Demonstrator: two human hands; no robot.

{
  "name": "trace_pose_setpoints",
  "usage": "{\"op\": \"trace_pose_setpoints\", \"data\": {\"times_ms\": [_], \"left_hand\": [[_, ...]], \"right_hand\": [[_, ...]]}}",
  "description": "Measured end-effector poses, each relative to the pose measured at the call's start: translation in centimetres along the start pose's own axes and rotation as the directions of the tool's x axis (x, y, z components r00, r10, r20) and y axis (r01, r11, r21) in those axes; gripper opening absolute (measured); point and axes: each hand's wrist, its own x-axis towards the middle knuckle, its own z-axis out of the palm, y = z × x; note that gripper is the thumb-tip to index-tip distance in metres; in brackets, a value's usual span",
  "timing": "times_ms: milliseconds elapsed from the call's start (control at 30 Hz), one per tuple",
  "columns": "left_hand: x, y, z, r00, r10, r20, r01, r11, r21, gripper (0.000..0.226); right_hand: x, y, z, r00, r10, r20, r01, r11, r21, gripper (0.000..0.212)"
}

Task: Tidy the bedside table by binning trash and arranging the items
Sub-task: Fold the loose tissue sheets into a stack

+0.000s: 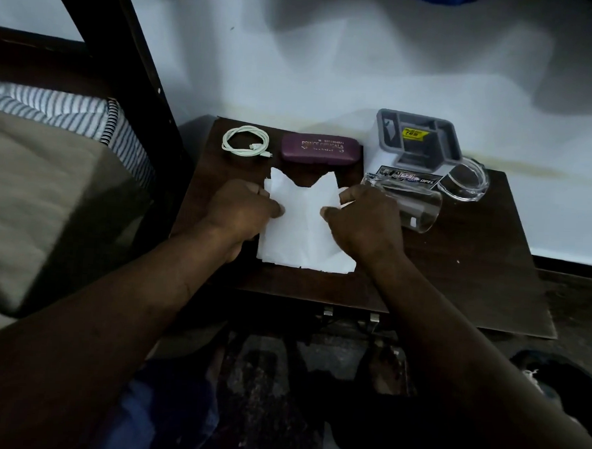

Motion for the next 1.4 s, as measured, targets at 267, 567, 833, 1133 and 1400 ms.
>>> {"op": "trace_pose_setpoints", "data": {"times_ms": [267,567,833,1133,1400], "left_hand": [[0.3,-0.6,-0.2,0.996,0.049,-0.078,-0.04,0.993,0.114,0.041],[-0.4,0.3,0.9,0.979,-0.135,0.156,0.166,0.964,-0.21,0.02],[-1.1,0.6,2.2,0.986,-0.086,0.14,0.11,0.979,-0.173,0.016],[-2.1,3.8,0.3,0.92,0.063,0.386,0.141,0.868,-0.477,0.044],[-2.5,5.5,0.2,0.87,0.135,0.474,0.183,0.804,-0.565,0.043]], "right_hand": [[-0.2,1.1,-0.9,1.0,-0.01,0.025,0.012,0.997,-0.074,0.036],[-0.6,1.9,-1.1,0.991,-0.032,0.127,0.06,0.973,-0.222,0.043],[-0.8,2.1,-1.4,0.978,-0.021,0.208,0.069,0.972,-0.224,0.063],[-0.3,0.6,-5.0,0.896,0.047,0.441,-0.314,0.771,0.555,0.04],[-0.7,0.5,-7.3,0.815,-0.159,0.557,-0.527,0.195,0.827,0.042]]}}
